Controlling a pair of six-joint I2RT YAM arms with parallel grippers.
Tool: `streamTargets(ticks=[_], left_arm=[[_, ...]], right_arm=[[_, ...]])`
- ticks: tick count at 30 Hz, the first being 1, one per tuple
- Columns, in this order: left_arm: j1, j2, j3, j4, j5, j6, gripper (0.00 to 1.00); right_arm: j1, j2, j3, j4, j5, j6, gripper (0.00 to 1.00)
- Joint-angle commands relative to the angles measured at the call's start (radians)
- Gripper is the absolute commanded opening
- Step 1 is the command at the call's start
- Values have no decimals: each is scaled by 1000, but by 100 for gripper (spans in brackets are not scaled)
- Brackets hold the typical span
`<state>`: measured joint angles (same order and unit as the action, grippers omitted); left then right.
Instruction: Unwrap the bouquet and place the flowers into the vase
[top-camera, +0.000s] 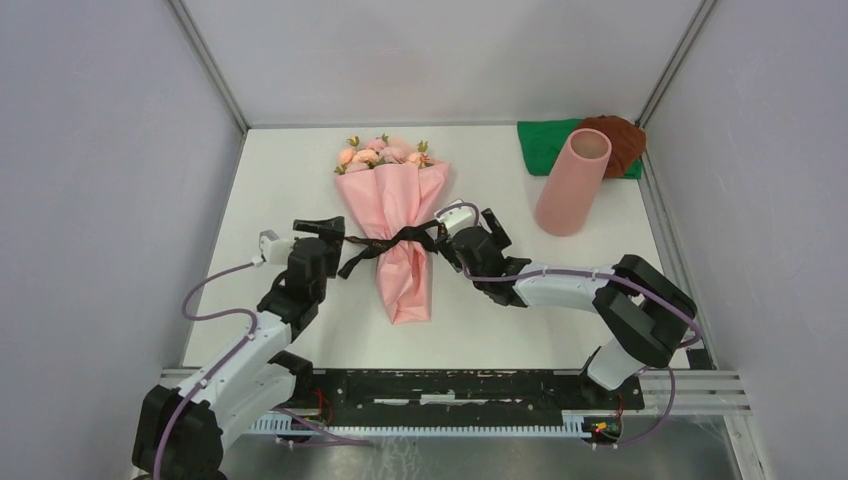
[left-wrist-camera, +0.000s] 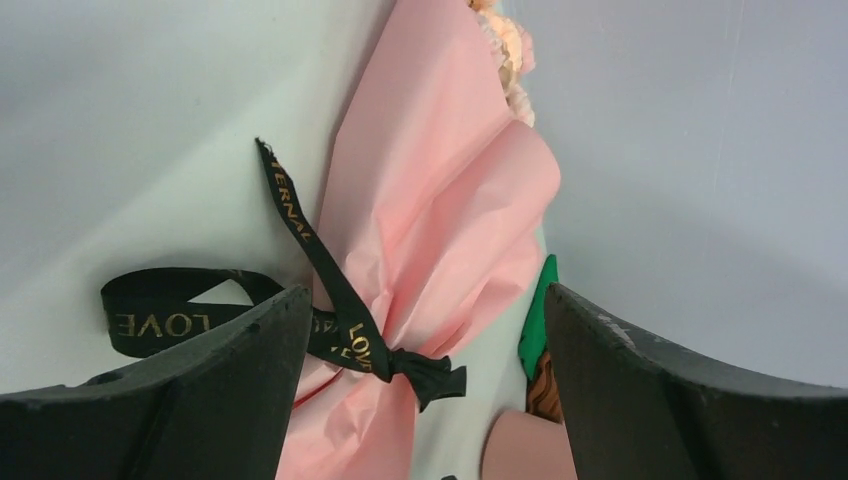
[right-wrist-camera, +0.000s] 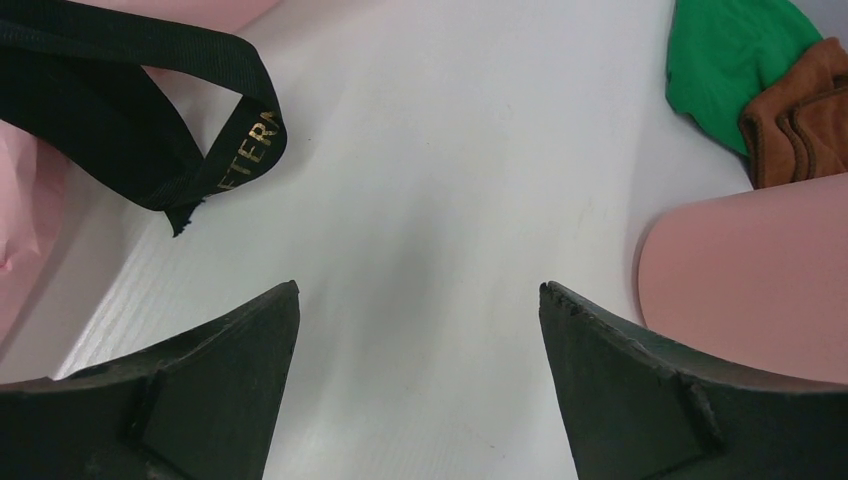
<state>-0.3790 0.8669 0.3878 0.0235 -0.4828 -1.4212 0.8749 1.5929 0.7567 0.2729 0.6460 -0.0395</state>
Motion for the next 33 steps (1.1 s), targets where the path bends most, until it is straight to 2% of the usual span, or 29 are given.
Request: streamTargets(ticks=[1,3,9,19,21,28,33], left_arm=[[12,22,14,38,-93,-77,90],[46,73,31,46,-53,-86,87],[236,280,8,221,262,-105,83],[275,527,75,391,579,-110,81],[275,546,63,431,584,-126,79],[283,547,63,421,577,-131,75],[288,606,48,461,617,-159,64]], right_arm=[[1,5,47,-5,-19,3,95],[2,4,43,-3,-17,3,94],[1,4,40,-15,4,0,94],[1,-4,16,-13,20,3,94],[0,-8,10,-11,21,3,95],[1,-14,-8,-7,36,5,95],[1,-14,-10,-7,27,13,95]])
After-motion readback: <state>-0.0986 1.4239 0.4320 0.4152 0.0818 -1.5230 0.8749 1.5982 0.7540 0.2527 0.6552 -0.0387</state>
